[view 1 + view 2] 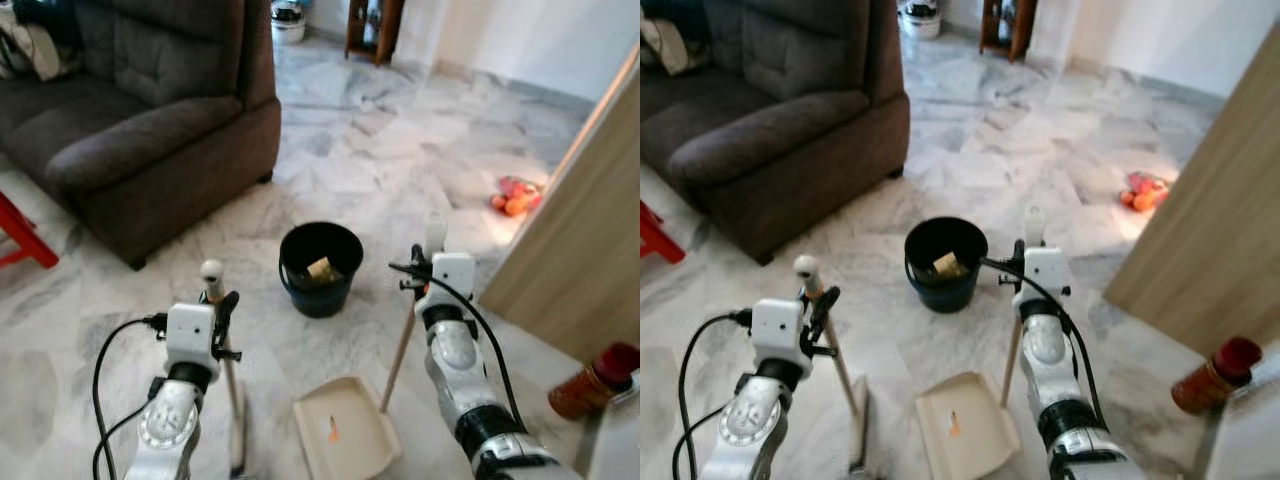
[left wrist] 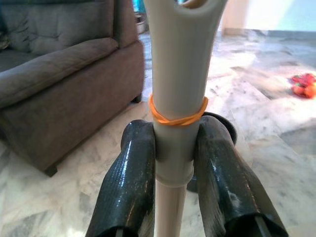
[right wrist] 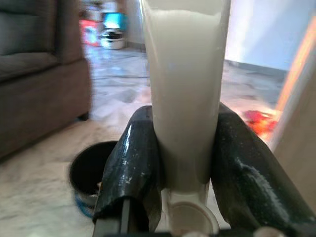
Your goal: Sweep floor
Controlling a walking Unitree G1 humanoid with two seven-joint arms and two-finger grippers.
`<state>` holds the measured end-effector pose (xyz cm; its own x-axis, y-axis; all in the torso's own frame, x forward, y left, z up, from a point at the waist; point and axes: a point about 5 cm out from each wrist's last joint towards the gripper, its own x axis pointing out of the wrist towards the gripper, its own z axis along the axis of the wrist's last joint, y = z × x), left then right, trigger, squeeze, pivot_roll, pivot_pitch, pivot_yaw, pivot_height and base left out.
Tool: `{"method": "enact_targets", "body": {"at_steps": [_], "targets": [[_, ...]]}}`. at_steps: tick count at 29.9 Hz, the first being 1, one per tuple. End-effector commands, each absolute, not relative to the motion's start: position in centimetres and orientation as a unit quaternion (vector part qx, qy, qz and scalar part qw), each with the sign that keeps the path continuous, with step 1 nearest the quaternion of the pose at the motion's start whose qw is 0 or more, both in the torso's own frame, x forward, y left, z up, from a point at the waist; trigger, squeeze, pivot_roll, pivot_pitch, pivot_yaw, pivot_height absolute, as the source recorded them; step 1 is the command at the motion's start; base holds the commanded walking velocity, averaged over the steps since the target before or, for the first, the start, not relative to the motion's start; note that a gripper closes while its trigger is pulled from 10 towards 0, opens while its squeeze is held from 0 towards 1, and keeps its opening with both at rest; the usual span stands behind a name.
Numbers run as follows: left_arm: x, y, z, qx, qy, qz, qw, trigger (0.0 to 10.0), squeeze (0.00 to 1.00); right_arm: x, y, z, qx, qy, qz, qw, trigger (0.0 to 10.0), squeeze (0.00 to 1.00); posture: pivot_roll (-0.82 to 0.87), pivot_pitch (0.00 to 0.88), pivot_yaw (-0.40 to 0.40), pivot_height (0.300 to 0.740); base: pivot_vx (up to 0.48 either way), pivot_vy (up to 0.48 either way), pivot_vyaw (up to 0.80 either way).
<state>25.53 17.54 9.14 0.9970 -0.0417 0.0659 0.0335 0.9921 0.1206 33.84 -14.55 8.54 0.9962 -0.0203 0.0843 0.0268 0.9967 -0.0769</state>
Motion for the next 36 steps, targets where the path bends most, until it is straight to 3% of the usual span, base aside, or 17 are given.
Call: {"method": "enact_targets", "body": {"at_steps": [1, 36], "targets": [[25.92, 16.9, 10.01, 0.052, -0.056, -0.027, 0.997, 10.0, 0.0, 34.15, -15.16, 9.2, -0.042, -0.054, -0.019, 0.997, 10.0, 0.0, 0.13, 0.111, -0.043, 0.74, 0.0, 0.0, -0.8], [26.04, 16.91, 10.01, 0.073, -0.055, -0.024, 0.996, 10.0, 0.0, 34.08, -15.01, 8.85, -0.05, -0.044, -0.016, 0.998, 10.0, 0.0, 0.14, 0.1, -0.045, 0.74, 0.0, -0.052, -0.8]]}}
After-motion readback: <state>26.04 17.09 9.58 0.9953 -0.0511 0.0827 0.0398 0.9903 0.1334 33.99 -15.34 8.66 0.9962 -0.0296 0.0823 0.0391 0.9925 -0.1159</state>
